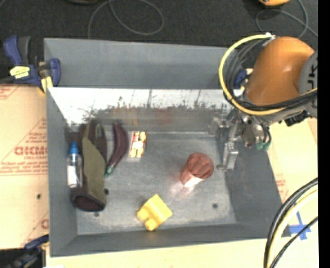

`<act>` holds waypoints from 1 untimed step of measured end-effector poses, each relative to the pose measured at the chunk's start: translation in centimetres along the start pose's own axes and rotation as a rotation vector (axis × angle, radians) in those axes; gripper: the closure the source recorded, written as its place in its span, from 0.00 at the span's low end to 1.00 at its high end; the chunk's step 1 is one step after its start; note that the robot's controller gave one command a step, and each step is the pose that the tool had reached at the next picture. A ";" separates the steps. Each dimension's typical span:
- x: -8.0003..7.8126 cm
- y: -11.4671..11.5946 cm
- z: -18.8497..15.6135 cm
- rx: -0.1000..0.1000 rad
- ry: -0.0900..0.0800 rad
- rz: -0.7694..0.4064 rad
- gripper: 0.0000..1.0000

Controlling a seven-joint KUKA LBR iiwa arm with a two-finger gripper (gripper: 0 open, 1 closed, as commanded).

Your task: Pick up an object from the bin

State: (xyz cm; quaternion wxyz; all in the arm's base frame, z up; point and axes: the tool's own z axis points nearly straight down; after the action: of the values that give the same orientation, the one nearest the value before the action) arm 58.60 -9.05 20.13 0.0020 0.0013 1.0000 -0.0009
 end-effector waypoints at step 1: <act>-0.7 0.6 3.8 0.002 -0.006 -0.052 0.00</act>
Offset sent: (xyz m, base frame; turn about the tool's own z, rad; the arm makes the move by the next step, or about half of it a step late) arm -0.0042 0.0160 -0.1313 -0.2537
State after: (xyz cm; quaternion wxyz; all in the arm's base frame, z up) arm 59.30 -8.45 16.35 0.0052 -0.0248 0.9997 -0.0019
